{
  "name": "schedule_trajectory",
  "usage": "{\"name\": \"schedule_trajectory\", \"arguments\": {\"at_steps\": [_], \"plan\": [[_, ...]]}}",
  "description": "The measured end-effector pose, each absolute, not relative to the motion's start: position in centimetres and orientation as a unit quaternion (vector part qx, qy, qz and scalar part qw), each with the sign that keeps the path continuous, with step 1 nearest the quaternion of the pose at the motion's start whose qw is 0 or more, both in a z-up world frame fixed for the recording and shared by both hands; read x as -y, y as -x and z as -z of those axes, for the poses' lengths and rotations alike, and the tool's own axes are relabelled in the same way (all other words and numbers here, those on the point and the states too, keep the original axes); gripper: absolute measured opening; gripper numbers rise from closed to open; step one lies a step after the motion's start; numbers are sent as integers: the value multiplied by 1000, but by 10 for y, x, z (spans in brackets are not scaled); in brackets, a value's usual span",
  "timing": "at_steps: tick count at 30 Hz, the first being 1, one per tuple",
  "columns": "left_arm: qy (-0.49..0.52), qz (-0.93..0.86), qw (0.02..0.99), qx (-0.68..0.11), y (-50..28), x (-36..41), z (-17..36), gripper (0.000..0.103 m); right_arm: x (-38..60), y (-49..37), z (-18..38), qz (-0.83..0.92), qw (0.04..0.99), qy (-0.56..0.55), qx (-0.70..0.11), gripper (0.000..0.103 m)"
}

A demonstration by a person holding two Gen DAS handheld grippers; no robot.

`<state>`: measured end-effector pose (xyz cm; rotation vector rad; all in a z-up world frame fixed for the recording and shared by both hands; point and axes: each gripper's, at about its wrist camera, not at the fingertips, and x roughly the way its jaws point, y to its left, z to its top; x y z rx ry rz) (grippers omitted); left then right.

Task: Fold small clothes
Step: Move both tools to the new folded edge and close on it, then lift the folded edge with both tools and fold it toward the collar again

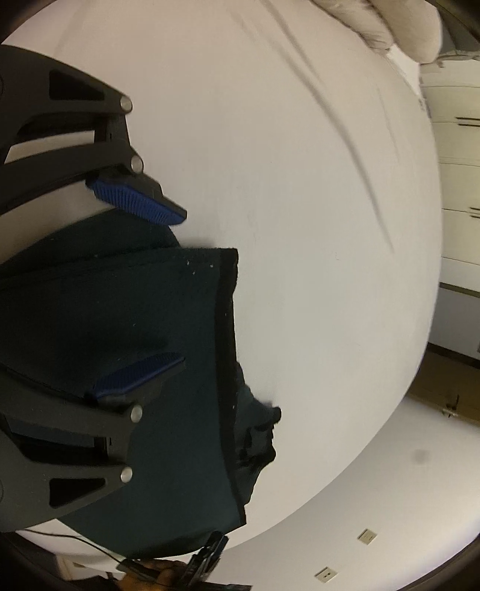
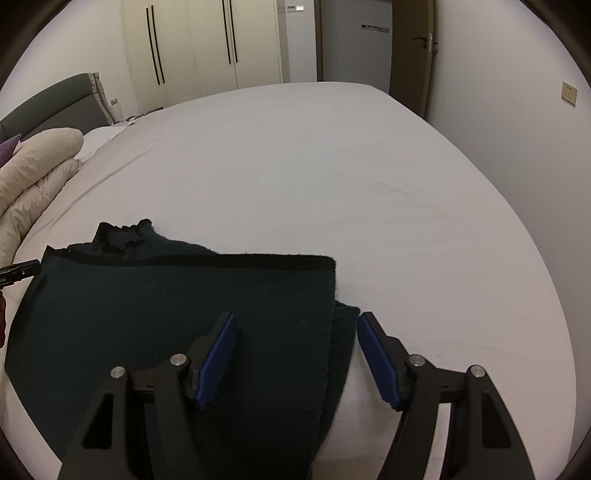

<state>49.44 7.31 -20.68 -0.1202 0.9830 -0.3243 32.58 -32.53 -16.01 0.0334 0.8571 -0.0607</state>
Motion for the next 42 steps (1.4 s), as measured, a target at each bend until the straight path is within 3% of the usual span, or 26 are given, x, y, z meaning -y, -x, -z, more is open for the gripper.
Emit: {"name": "schedule_trajectory", "arguments": {"at_steps": [2, 6, 10, 18, 24, 34, 37, 39, 42], "plan": [[60, 157, 861, -481, -502, -72, 213, 41, 328, -326, 161, 32, 908, -17, -417, 70], [56, 163, 858, -483, -511, -67, 217, 32, 335, -326, 161, 37, 908, -27, -416, 70], [51, 152, 862, -481, -513, -66, 213, 8, 333, -331, 165, 30, 904, -23, -425, 62], [80, 112, 879, -457, -505, -96, 204, 5, 326, -336, 164, 43, 903, 9, -428, 34], [87, 98, 888, -442, -504, -109, 199, 5, 323, -339, 160, 58, 903, 12, -426, 25], [114, 75, 884, -446, -503, -128, 223, 5, 324, -347, 175, 64, 893, 4, -445, 29], [107, 83, 887, -441, -500, -124, 221, 7, 327, -342, 172, 68, 898, -6, -435, 38], [109, 106, 882, -446, -501, -122, 216, 7, 330, -338, 167, 72, 899, -12, -432, 56], [71, 109, 885, -446, -497, -119, 200, 9, 335, -324, 151, 90, 909, -11, -407, 57]]}}
